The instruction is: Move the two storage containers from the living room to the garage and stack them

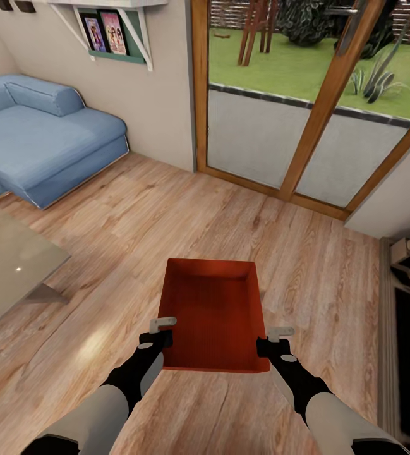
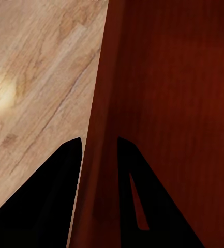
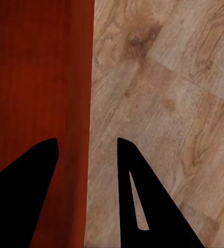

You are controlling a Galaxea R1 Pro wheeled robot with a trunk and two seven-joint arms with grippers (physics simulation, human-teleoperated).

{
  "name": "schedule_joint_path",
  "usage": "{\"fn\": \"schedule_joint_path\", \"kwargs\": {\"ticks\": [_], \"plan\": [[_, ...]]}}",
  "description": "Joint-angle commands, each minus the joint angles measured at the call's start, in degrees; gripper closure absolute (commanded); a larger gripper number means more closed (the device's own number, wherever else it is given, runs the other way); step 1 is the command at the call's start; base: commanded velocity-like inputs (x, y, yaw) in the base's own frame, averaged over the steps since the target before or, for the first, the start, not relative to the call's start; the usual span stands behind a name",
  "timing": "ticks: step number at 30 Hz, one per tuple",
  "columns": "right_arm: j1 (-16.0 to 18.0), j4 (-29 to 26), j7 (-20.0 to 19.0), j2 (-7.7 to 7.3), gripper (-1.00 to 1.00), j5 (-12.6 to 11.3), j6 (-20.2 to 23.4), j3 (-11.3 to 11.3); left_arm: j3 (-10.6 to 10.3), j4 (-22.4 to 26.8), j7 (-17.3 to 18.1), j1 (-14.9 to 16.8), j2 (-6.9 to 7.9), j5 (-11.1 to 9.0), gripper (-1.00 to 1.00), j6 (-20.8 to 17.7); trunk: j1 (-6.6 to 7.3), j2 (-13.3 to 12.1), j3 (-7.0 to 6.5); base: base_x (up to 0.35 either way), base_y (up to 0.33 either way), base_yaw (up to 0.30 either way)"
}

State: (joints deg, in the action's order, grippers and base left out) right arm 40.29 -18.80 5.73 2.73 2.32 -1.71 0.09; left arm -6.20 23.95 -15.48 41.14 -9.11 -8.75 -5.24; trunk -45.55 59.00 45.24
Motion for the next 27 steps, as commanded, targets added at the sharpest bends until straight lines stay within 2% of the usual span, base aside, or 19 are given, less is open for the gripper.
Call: {"fn": "schedule_joint_path", "kwargs": {"ticks": [1,27], "plan": [[0.1,-0.2,0.2,-0.01,1.0,0.6,-0.1,-0.2,0.0,0.0,-0.8,0.0,0.13,-0.5,1.0,-0.4,0.22,-0.4,-0.15,0.0,0.0,0.0],[0.1,-0.2,0.2,-0.01,1.0,0.6,-0.1,-0.2,0.0,-0.1,-0.8,0.0,0.15,-0.5,1.0,-0.4,5.93,-10.8,-4.82,0.0,0.0,0.0]]}}
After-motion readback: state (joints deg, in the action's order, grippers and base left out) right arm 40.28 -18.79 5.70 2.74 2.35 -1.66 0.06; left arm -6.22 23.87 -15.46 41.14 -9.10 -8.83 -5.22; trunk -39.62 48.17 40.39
